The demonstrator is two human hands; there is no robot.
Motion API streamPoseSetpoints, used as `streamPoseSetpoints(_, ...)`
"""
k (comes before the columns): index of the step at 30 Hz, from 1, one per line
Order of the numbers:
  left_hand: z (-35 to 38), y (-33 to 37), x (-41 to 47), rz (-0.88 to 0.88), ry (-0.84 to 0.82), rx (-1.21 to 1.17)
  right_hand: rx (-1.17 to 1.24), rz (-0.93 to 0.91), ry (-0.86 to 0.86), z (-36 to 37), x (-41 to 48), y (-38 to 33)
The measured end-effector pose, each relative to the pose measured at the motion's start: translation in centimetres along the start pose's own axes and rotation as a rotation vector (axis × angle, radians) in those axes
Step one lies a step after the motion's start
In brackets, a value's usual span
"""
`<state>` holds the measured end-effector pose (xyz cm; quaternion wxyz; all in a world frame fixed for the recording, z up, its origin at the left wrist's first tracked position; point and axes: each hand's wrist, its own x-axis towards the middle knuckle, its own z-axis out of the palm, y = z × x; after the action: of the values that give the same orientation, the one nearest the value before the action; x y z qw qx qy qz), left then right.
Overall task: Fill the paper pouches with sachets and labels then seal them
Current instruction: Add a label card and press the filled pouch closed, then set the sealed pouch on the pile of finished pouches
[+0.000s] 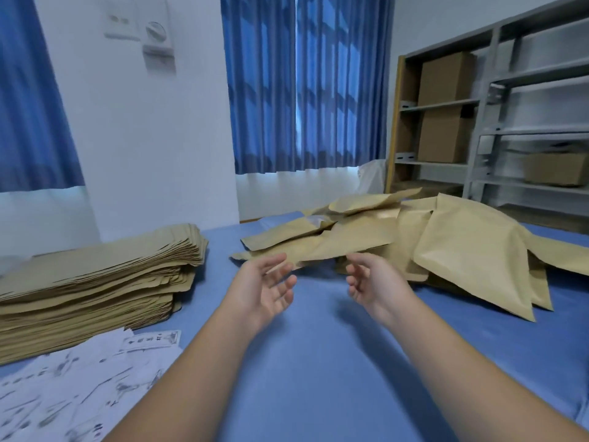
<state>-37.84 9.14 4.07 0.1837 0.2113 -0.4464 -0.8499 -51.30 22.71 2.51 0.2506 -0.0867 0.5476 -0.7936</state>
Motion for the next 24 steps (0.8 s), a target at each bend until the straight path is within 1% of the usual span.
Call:
streamPoseSetpoints(4,-4.3,3.2,-3.3,0.051,0.018,0.058,-0.029,0.037,-0.138,6.6,-1.7,2.1)
streamPoseSetpoints(7,-8.8,5.7,-5.8,0.114,0.104,0.127,-0.052,0.073,-0.266,11.8,-3.4,4.5)
streamPoseSetpoints(10,-14.2,8.0,-8.8,0.194,0.233,0.215,-0.127,0.084,-0.388,16.5,-5.2,7.2)
streamPoseSetpoints(13,-20.2,9.8,-12.1,0.271,0.382,0.345,-0.237,0.098,-0.475,20.9,-6.7,9.6)
streamPoseSetpoints(16,-26.1,11.3,-15.0,0.36,0.548,0.547,-0.346,0.114,-0.516,25.0,-7.7,11.0)
streamPoseSetpoints(17,-28.0,11.5,-15.7,0.38,0.609,0.62,-0.408,0.089,-0.531,26.3,-8.0,11.3)
streamPoseSetpoints(19,-31.6,11.4,-16.5,0.418,0.743,0.715,-0.64,-0.049,-0.589,28.6,-8.2,11.9)
streamPoseSetpoints(21,-35.0,10.8,-16.9,0.461,0.865,0.738,-0.917,-0.235,-0.651,30.7,-8.3,12.8)
streamPoseSetpoints(23,-37.7,10.2,-16.9,0.452,0.917,0.87,-1.219,-0.466,-0.689,32.7,-7.7,13.9)
streamPoseSetpoints(24,-38.7,9.9,-16.7,0.434,0.926,0.94,-1.413,-0.626,-0.699,33.6,-7.3,14.4)
